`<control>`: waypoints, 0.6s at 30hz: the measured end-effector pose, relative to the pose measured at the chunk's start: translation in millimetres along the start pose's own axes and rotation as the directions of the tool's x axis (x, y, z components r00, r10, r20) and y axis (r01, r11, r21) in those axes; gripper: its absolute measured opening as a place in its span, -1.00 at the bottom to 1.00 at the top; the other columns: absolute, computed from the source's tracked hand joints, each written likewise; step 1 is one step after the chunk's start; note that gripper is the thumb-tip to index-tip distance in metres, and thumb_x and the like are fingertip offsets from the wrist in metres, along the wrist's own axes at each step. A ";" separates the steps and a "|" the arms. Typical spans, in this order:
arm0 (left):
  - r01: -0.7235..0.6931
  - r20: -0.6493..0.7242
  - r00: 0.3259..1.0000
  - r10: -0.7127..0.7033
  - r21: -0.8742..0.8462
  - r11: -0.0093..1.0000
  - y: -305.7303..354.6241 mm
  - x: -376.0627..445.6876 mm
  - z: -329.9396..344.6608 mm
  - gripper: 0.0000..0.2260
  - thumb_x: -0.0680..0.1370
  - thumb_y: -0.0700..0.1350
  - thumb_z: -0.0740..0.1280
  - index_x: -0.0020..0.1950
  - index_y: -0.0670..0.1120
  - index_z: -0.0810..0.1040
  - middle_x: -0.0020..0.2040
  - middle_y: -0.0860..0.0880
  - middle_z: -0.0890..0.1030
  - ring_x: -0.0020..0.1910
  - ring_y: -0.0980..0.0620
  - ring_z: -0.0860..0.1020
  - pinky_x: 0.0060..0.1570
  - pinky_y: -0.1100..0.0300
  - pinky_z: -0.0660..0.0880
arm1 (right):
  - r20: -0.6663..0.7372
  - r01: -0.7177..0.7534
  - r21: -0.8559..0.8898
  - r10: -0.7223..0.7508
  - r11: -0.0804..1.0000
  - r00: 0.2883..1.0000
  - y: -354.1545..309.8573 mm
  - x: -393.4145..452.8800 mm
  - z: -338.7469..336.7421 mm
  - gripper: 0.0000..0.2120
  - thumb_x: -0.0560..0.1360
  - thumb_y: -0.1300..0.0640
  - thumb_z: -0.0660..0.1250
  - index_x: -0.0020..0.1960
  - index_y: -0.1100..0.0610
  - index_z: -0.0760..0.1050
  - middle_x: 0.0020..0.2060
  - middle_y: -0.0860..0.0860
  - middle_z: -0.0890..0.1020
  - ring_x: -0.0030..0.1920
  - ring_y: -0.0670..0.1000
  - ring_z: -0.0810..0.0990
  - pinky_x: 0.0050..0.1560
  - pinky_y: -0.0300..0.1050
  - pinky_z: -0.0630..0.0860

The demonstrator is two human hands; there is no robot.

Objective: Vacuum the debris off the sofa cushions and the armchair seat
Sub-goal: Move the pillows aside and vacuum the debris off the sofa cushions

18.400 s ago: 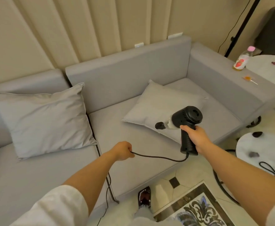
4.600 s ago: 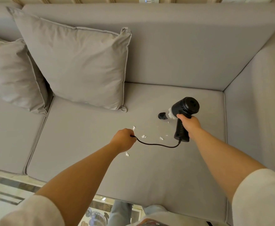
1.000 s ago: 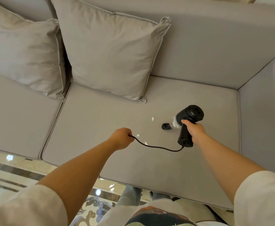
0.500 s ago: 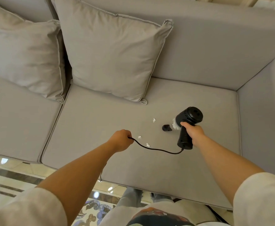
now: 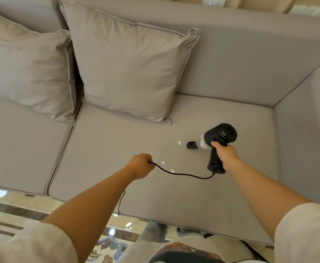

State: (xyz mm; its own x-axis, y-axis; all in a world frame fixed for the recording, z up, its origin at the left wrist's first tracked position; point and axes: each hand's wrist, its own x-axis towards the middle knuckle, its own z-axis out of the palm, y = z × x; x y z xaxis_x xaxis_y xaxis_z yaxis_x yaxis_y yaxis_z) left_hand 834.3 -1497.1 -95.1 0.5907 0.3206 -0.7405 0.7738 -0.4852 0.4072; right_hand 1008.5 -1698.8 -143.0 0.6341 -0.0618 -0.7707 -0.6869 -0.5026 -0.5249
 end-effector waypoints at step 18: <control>0.047 -0.039 0.998 -0.047 -0.011 0.999 -37.8 -1.1 -11.5 -0.82 0.56 -0.13 0.21 0.03 -0.20 0.54 -0.30 0.02 0.42 -0.30 0.04 0.40 -0.39 0.32 0.27 | 0.018 0.041 -0.023 -0.040 0.999 0.999 -21.2 2.8 49.1 -0.53 0.45 0.01 0.34 0.26 0.24 0.38 0.05 0.20 0.54 -0.04 0.17 0.51 -0.04 0.02 0.43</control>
State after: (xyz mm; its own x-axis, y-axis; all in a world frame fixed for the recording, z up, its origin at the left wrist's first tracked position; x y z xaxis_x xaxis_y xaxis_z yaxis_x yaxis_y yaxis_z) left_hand 807.0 -1469.8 -103.5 0.5622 0.3748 -0.7373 0.8030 -0.4608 0.3780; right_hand 1007.4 -1646.0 -151.8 0.6548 -0.0255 -0.7554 -0.6519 -0.5248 -0.5474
